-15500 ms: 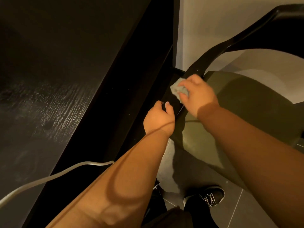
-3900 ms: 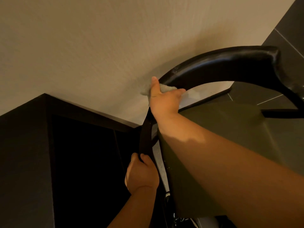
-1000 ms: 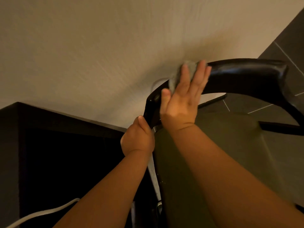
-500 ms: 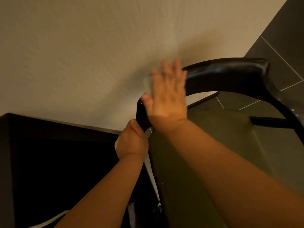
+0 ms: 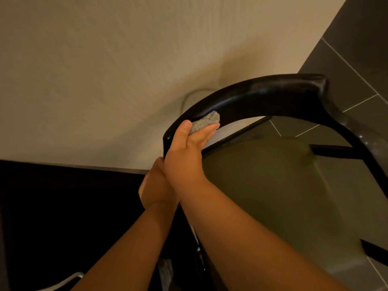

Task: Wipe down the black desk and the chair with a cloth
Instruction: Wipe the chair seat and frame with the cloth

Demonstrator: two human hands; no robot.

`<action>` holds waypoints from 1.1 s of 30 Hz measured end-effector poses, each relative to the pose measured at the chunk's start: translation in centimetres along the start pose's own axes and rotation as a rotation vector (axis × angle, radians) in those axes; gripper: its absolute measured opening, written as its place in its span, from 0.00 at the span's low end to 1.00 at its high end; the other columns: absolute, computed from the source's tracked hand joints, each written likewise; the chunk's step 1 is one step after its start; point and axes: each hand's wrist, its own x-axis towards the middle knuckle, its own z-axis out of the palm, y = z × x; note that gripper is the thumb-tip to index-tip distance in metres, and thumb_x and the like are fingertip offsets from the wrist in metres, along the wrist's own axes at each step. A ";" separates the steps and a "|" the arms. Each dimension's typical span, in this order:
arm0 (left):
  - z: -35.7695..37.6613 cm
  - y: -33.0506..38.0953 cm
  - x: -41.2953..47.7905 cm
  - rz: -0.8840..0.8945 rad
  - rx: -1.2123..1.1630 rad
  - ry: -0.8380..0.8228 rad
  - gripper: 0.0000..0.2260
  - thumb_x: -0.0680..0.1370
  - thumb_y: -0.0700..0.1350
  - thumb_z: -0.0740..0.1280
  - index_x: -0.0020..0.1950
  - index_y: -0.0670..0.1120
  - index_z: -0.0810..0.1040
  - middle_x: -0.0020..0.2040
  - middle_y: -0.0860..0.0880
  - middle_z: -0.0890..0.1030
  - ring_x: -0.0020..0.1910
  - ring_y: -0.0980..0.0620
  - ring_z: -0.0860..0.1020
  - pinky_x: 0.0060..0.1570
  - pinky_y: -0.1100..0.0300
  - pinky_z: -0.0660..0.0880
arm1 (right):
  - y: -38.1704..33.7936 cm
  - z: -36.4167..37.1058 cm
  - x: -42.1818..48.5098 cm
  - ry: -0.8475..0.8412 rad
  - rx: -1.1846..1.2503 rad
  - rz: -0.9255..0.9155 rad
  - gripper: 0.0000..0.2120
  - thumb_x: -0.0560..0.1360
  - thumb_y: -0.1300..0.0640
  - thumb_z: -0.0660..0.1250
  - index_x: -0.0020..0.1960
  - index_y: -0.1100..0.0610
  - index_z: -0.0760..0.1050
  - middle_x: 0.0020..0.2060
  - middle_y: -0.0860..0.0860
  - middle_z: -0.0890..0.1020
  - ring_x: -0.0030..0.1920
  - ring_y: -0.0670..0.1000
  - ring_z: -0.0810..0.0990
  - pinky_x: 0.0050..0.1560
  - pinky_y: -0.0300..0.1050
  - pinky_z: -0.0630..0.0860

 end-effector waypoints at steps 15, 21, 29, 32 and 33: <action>0.2 -0.8 0.0 0.080 -0.010 -0.009 0.30 0.86 0.58 0.40 0.54 0.48 0.79 0.55 0.43 0.84 0.51 0.43 0.80 0.53 0.52 0.74 | 2.0 -2.1 3.3 0.040 -0.037 -0.042 0.38 0.84 0.38 0.51 0.81 0.48 0.29 0.81 0.52 0.34 0.82 0.53 0.39 0.81 0.55 0.43; 0.5 -1.0 0.0 0.060 -0.078 0.015 0.27 0.88 0.57 0.45 0.72 0.48 0.78 0.65 0.44 0.82 0.65 0.42 0.79 0.65 0.51 0.72 | 0.0 -1.7 3.2 0.088 0.033 -0.044 0.40 0.83 0.36 0.50 0.81 0.50 0.28 0.81 0.53 0.33 0.81 0.51 0.37 0.78 0.47 0.39; 0.9 -1.0 0.1 0.072 -0.212 0.043 0.27 0.88 0.57 0.47 0.68 0.45 0.80 0.63 0.43 0.83 0.62 0.41 0.79 0.55 0.58 0.67 | -2.5 -2.4 4.1 0.108 -0.082 -0.004 0.44 0.82 0.33 0.51 0.77 0.49 0.22 0.80 0.54 0.30 0.82 0.54 0.38 0.81 0.57 0.42; 0.7 -1.2 0.0 0.120 -0.325 -0.001 0.27 0.88 0.58 0.49 0.73 0.43 0.77 0.68 0.42 0.80 0.69 0.42 0.77 0.62 0.61 0.65 | -3.2 -2.7 4.2 0.124 -0.143 -0.024 0.47 0.80 0.31 0.53 0.76 0.48 0.19 0.79 0.54 0.29 0.82 0.55 0.40 0.81 0.59 0.46; 0.4 -1.2 0.1 0.155 -0.381 -0.027 0.27 0.88 0.58 0.49 0.74 0.44 0.76 0.70 0.43 0.79 0.71 0.43 0.76 0.65 0.61 0.64 | -2.0 -2.9 3.4 0.049 -0.181 -0.086 0.48 0.80 0.31 0.54 0.75 0.47 0.18 0.79 0.54 0.28 0.82 0.56 0.40 0.81 0.59 0.49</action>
